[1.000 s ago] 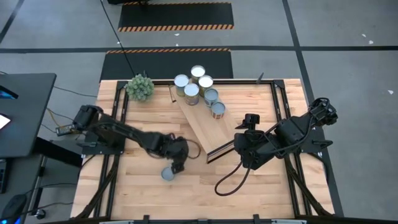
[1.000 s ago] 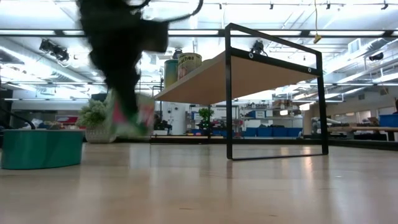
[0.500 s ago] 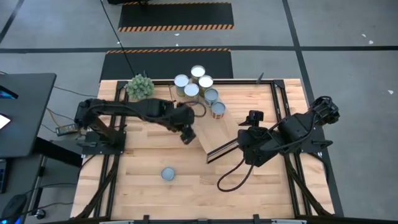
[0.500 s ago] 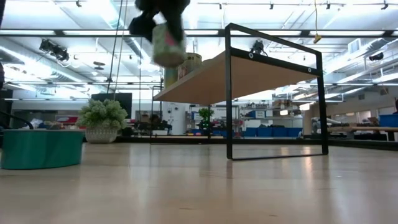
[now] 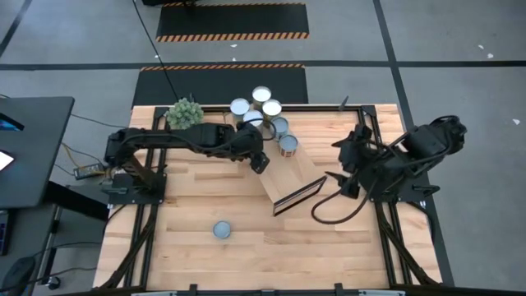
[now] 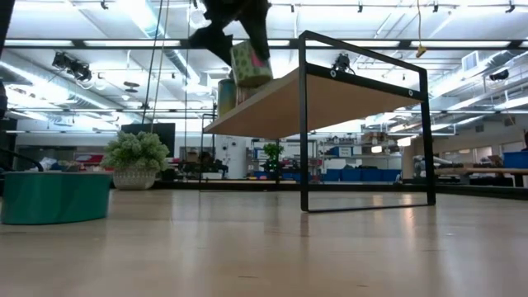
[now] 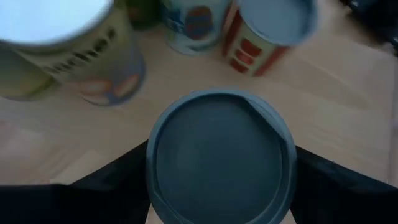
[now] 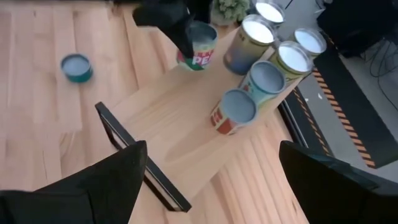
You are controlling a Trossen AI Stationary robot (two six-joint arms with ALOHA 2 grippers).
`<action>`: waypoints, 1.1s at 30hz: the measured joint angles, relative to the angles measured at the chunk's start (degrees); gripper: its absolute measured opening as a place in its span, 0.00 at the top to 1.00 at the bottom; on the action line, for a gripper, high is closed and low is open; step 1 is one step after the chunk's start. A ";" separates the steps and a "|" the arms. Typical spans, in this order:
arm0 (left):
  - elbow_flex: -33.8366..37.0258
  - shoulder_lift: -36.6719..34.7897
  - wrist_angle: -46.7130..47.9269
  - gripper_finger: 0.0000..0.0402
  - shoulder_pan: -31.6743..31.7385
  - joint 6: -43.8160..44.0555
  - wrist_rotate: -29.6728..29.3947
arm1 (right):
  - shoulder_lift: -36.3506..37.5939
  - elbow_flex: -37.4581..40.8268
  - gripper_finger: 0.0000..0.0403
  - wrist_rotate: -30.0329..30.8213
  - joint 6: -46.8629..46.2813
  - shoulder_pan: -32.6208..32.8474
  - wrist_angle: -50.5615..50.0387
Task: Pick and place cans onto a shelf
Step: Put the small canned peas on the shelf
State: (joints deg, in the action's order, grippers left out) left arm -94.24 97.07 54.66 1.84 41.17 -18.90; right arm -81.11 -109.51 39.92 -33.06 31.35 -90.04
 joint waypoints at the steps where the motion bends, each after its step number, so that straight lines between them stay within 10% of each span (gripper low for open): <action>1: 0.00 0.30 -0.03 0.27 0.18 -0.24 -0.70 | 0.38 0.00 0.07 0.21 -0.15 0.01 0.00; 33: 0.02 7.22 -8.02 0.16 0.20 -11.92 -2.49 | -2.68 0.00 0.07 -0.41 -1.26 0.21 0.04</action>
State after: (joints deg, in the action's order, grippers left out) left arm -94.21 104.30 46.64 2.04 29.24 -21.40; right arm -83.79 -109.51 39.51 -34.33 31.55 -90.00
